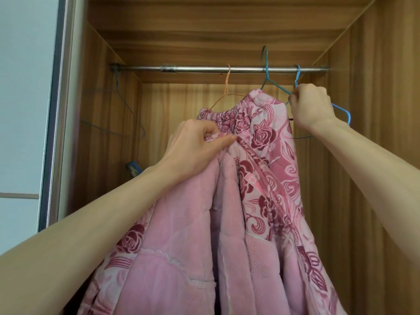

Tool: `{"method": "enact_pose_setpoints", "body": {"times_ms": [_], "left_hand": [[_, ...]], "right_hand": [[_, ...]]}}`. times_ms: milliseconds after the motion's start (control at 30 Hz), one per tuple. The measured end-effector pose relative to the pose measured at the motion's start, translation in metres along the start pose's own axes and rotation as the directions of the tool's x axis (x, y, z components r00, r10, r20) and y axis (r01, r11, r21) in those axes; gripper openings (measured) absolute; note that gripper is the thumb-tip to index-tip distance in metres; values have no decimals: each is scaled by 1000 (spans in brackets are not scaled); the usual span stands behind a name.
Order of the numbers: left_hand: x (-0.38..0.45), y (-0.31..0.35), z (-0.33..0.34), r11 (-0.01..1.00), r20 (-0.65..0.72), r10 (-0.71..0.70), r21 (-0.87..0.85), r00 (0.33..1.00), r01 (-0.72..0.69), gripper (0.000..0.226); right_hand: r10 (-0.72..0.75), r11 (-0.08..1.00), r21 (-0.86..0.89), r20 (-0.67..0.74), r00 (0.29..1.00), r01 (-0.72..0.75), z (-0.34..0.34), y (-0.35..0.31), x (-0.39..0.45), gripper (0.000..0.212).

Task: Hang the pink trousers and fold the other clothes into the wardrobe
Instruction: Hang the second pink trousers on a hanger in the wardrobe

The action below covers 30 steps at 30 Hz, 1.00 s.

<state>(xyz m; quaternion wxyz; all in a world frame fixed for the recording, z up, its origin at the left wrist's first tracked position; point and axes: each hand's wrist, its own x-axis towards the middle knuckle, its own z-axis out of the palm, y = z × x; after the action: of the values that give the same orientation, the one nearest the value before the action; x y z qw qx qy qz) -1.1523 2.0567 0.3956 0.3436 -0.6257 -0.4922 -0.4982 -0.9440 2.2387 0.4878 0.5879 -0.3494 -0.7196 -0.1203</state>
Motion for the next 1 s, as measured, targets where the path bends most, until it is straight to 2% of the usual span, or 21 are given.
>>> {"method": "enact_pose_setpoints", "body": {"times_ms": [200, 333, 433, 533, 667, 800, 1000], "left_hand": [[-3, -3, 1, 999, 0, -21, -30, 1000, 21, 50], [-4, -5, 1, 1000, -14, -26, -17, 1000, 26, 48], [-6, -11, 4, 999, -8, -25, -26, 1000, 25, 48], [-9, -15, 10, 998, -8, -53, -26, 999, 53, 57], [-15, -13, 15, 994, 2, -96, -55, 995, 96, 58], [-23, -10, 18, 989, 26, -102, -107, 994, 104, 52], [-31, -6, 19, 985, 43, -102, -136, 994, 107, 56]], "right_hand": [[-73, 996, 48, -119, 990, 80, -10, 9, -21, 29], [-105, 976, 160, -243, 964, 147, -23, 13, -63, 28], [-61, 952, 269, -292, 954, 143, -30, 17, -98, 24], [58, 914, 400, -286, 956, 64, -36, 18, -135, 21], [201, 842, 535, -178, 963, -77, -36, 25, -169, 19], [216, 806, 587, -170, 961, -78, -34, 26, -187, 29], [292, 666, 734, -91, 952, -134, -23, 20, -223, 32]]}}
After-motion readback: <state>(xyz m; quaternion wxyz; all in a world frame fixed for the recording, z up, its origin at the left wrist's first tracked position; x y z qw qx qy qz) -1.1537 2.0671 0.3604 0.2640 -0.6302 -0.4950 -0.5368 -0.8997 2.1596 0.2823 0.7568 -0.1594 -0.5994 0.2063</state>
